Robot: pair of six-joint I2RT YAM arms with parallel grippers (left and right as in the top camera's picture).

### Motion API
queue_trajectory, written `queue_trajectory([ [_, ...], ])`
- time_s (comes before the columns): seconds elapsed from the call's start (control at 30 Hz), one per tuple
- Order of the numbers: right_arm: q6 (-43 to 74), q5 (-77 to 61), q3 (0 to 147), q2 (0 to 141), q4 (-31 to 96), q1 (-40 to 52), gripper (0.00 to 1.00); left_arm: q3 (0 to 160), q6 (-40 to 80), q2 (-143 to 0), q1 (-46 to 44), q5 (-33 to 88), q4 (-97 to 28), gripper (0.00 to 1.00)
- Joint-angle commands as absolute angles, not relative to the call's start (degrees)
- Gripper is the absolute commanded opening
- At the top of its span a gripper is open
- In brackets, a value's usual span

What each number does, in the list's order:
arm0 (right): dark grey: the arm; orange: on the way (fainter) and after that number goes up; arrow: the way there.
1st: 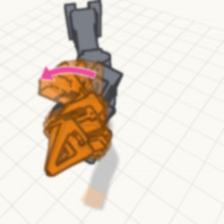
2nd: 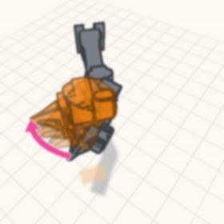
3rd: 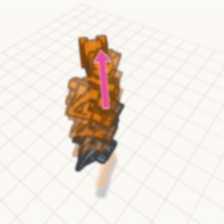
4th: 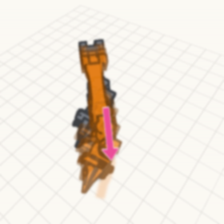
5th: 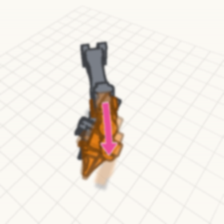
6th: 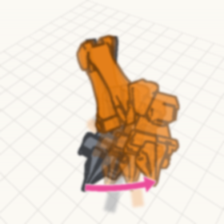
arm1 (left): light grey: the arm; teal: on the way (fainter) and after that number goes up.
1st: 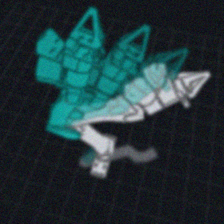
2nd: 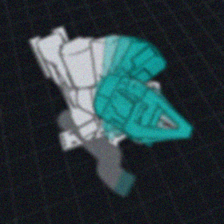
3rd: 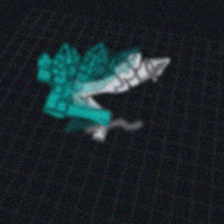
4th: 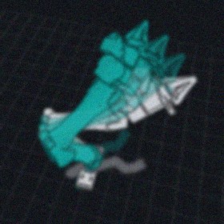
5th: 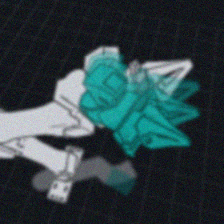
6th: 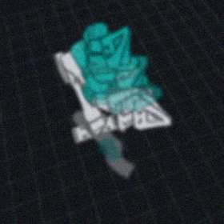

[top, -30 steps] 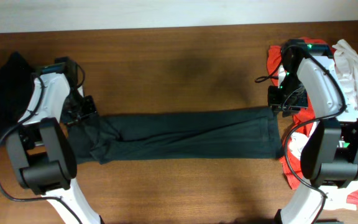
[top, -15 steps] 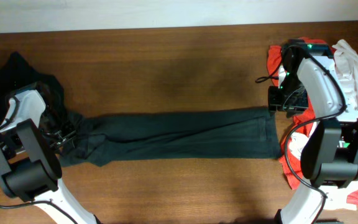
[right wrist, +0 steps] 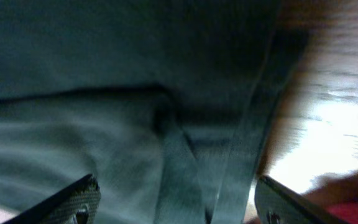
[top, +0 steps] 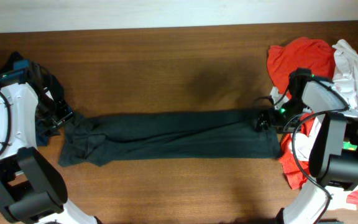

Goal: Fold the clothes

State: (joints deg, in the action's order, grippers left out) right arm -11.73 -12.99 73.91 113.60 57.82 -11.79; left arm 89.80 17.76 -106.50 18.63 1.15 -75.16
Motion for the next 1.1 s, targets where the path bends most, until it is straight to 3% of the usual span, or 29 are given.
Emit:
queue_trajectory([
  [0.0, -10.4, -13.3, 68.1, 113.6, 54.1, -11.6, 0.79, 90.0, 16.9, -106.1, 18.5, 1.8, -74.6, 0.47],
  [0.03, -10.4, -13.3, 67.5, 113.6, 54.2, -11.6, 0.64, 90.0, 16.9, -106.1, 18.5, 1.8, -74.3, 0.47],
  [0.1, -10.0, -13.5, 67.5, 113.6, 54.2, -11.6, 0.1, 90.0, 16.9, -106.1, 18.5, 1.7, -74.2, 0.47],
  [0.13, -10.0, -13.5, 67.5, 113.6, 54.4, -11.6, 0.04, 90.0, 16.9, -106.1, 18.5, 1.7, -74.2, 0.47],
  [0.27, -10.0, -13.1, 71.1, 113.6, 57.1, -11.8, 0.04, 90.0, 16.8, -106.1, 18.5, 1.7, -74.2, 0.47],
  [0.5, -4.1, -7.3, 95.5, 113.6, 76.7, -12.6, 0.04, 90.0, 16.6, -106.1, 18.5, 0.7, -73.8, 0.52],
  [0.67, -3.9, -11.7, 96.8, 113.6, 79.1, 0.1, 0.04, 90.0, 16.6, -106.1, 18.5, 0.6, -73.8, 0.53],
  [1.0, 11.5, -11.9, 96.7, 114.7, 71.9, 24.5, 0.05, 90.0, 16.6, -106.1, 18.5, 0.6, -73.5, 0.54],
  [1.07, 12.6, -12.0, 96.7, 115.1, 70.5, 26.0, 0.15, 90.0, 16.6, -106.1, 18.5, 0.6, -73.5, 0.54],
])
